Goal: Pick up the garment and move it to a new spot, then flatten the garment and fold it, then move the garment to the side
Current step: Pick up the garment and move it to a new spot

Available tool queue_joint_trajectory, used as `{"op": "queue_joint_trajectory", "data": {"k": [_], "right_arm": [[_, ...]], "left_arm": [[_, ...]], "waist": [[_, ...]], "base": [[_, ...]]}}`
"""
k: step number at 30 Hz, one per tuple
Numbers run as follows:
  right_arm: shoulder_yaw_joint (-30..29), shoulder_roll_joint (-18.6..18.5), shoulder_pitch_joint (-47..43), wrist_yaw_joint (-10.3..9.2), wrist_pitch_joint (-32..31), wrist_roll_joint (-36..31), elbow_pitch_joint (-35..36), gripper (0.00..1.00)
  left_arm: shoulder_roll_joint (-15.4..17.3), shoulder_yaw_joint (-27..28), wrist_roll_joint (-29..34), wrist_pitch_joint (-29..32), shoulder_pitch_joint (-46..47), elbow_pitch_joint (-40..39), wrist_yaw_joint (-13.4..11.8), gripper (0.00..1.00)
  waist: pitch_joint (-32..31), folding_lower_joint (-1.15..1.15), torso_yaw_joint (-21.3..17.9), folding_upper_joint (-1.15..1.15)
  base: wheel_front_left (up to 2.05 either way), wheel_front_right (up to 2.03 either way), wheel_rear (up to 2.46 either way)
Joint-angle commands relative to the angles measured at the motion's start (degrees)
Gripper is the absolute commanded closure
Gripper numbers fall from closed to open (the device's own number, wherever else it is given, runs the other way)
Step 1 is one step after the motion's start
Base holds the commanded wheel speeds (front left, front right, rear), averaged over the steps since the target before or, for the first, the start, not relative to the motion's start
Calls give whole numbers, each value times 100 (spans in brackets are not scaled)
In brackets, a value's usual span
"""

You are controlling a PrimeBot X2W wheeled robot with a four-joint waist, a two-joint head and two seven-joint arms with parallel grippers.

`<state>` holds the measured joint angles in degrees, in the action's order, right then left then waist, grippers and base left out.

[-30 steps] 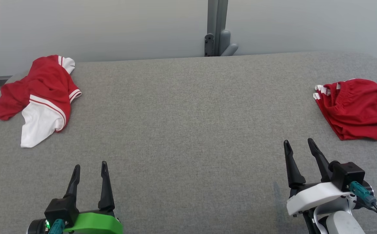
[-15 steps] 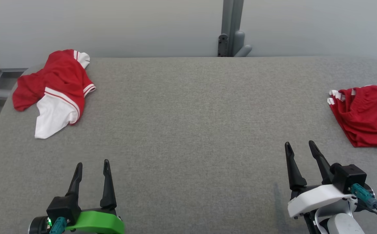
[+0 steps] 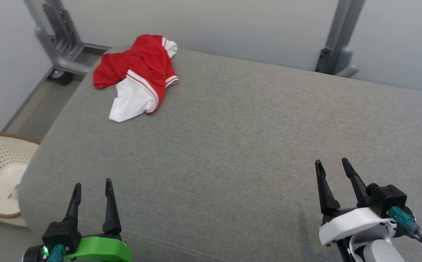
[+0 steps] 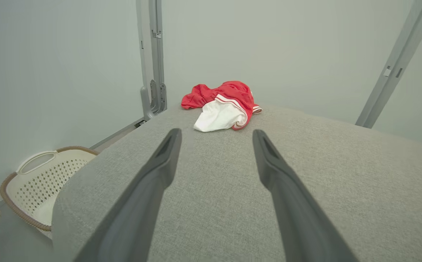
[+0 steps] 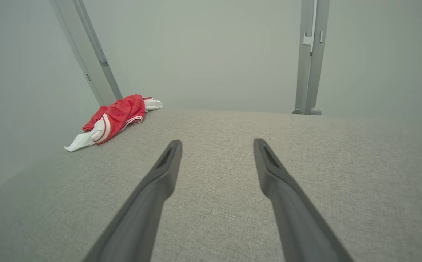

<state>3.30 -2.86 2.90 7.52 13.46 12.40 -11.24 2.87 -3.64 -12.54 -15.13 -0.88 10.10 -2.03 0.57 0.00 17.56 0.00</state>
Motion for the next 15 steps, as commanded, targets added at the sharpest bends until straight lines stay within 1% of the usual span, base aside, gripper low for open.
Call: {"op": "queue_joint_trajectory", "data": {"k": [1,6,10,15], "right_arm": [[31,-7,-27,-6,30,21,-14,0],[122,-8,-4,-6,44,66,-47,0],[237,-14,72,-7,33,75,-72,0],[231,-13,51,-7,45,37,-90,0]], "left_arm": [[10,50,54,-2,-83,-1,8,0],[13,156,63,-3,-184,-40,22,0],[10,267,58,-2,-267,-154,-16,0],[9,230,35,-2,-287,-127,5,0]], "waist": [[-21,0,832,0],[-51,0,1215,0],[-22,0,1240,0],[-18,0,1188,0]], "base": [[0,0,0],[0,0,0],[0,0,0],[0,0,0]]}}
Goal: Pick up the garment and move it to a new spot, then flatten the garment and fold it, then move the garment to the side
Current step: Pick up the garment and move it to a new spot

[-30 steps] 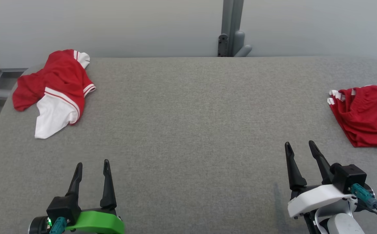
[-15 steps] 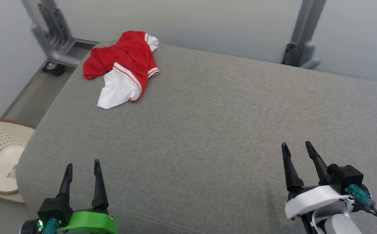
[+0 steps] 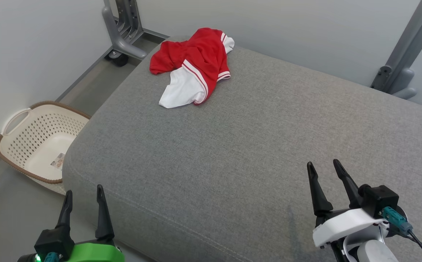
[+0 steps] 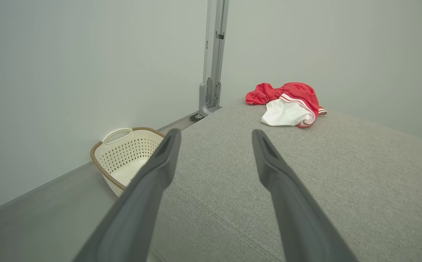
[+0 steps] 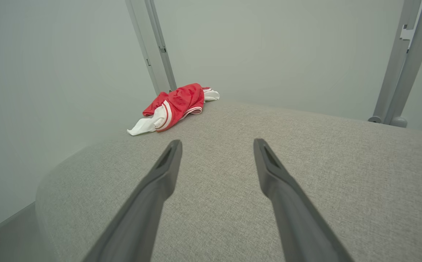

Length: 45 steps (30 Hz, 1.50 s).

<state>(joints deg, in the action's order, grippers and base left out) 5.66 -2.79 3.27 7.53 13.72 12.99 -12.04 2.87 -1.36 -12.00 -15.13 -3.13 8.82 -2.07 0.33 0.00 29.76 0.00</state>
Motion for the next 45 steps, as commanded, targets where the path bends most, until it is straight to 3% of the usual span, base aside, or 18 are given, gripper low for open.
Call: {"op": "queue_joint_trajectory", "data": {"k": [1,12,16,23,30,36,45], "right_arm": [[10,-21,16,-8,14,-25,-8,0],[-58,-20,137,-7,-40,-201,257,0],[-151,-22,252,-8,-119,-345,484,0],[-198,-20,588,-8,-305,-600,957,0],[-87,-20,964,-8,-457,-781,1428,0],[-144,-18,1090,-8,-592,-958,1735,0],[-331,-14,951,-7,-800,-1192,2242,0]], "left_arm": [[8,6,-26,-2,-59,-5,2,0],[5,62,-169,-2,176,-207,55,0],[214,156,-47,-2,623,-342,149,0],[1038,224,79,198,2169,-190,548,0],[1891,207,-343,871,3873,608,882,0],[2332,-230,-936,1499,4817,1606,951,0],[2713,-1185,-1888,1719,5425,2621,953,0]], "waist": [[21,0,-75,0],[425,0,-587,0],[762,0,-845,0],[1593,0,-1393,0],[2486,0,-2028,0],[2992,0,-2385,0],[3430,0,-2542,0]], "base": [[0,0,0],[0,0,0],[0,0,0],[0,0,0],[0,0,0],[0,0,0],[0,0,0]]}}
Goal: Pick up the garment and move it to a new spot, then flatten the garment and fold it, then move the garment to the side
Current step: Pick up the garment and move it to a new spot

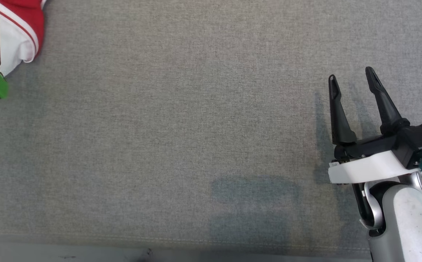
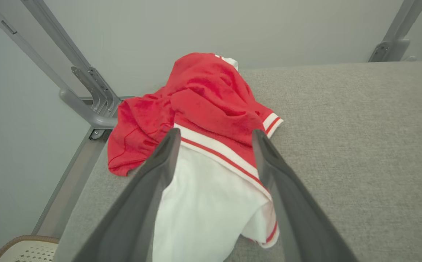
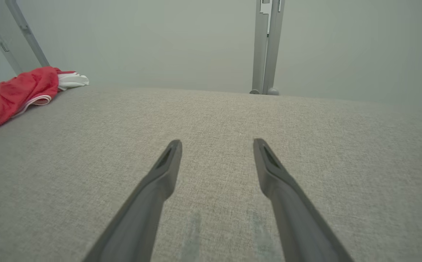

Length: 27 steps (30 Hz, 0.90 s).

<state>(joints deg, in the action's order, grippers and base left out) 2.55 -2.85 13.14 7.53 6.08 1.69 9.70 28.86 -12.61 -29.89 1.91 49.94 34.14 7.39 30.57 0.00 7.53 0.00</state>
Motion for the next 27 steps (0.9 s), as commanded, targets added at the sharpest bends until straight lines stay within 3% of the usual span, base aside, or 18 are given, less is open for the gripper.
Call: {"op": "queue_joint_trajectory", "data": {"k": [1,16,17,18,19,20,27], "right_arm": [[-30,-8,-56,-7,-40,-71,109,0],[-32,-9,-137,-7,-175,-170,367,0],[-42,-9,-133,-7,-182,-179,373,0],[-48,-9,-132,-8,-184,-185,381,0],[-53,-9,-134,-7,-182,-184,377,0],[-55,-9,-132,-8,-166,-177,368,0],[36,-10,-78,-8,-13,-3,144,0]], "left_arm": [[133,-140,-152,44,148,202,7,0],[157,-609,-512,73,408,1728,8,0],[134,-619,-511,37,432,1816,8,25],[126,-643,-480,2,466,1893,8,63],[123,-666,-454,-40,498,1975,8,91],[119,-677,-444,-87,510,2043,8,100],[236,-677,-364,-609,687,2331,-14,100]], "waist": [[433,0,-315,0],[524,0,-304,0],[515,0,-304,0],[500,0,-303,0],[479,0,-301,0],[449,0,-303,0],[66,0,-343,0]], "base": [[0,0,0],[0,0,0],[0,0,0],[0,0,0],[0,0,0],[0,0,0],[0,0,0]]}}
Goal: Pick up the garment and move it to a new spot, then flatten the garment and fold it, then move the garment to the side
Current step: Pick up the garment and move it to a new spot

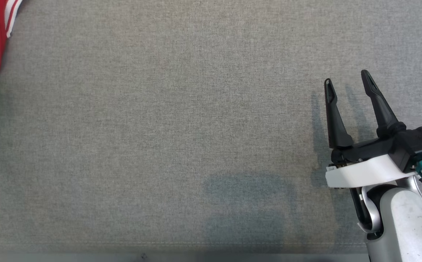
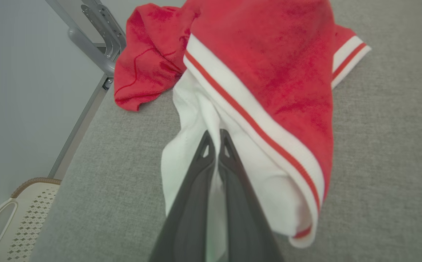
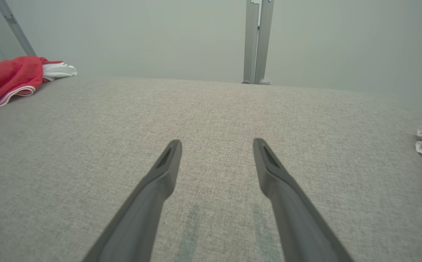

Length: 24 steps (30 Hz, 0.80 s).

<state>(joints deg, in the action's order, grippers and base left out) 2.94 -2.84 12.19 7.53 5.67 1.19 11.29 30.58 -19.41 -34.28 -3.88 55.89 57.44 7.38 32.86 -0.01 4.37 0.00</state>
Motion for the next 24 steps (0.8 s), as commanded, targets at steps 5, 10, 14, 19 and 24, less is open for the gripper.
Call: {"op": "queue_joint_trajectory", "data": {"k": [5,10,14,19,24], "right_arm": [[7,-11,-4,-7,212,172,-331,0],[34,-11,-116,-7,399,397,-696,0],[-5,-10,-284,-8,578,639,-1037,0],[-97,-11,-479,-7,722,823,-1291,0],[-161,-11,-603,-7,776,891,-1415,0]], "left_arm": [[174,-94,95,-293,147,-40,-1,100],[382,-352,168,-387,203,-333,8,100],[557,-603,282,-359,278,-794,8,100],[484,-884,375,-186,304,-1464,9,100],[317,-1147,466,5,366,-2162,10,100]], "waist": [[-724,1,-94,0],[-1400,1,-188,0],[-2089,1,-339,0],[-2615,1,-510,0],[-2863,1,-664,0]], "base": [[0,0,0],[0,0,0],[0,0,0],[0,0,0],[0,0,0]]}}
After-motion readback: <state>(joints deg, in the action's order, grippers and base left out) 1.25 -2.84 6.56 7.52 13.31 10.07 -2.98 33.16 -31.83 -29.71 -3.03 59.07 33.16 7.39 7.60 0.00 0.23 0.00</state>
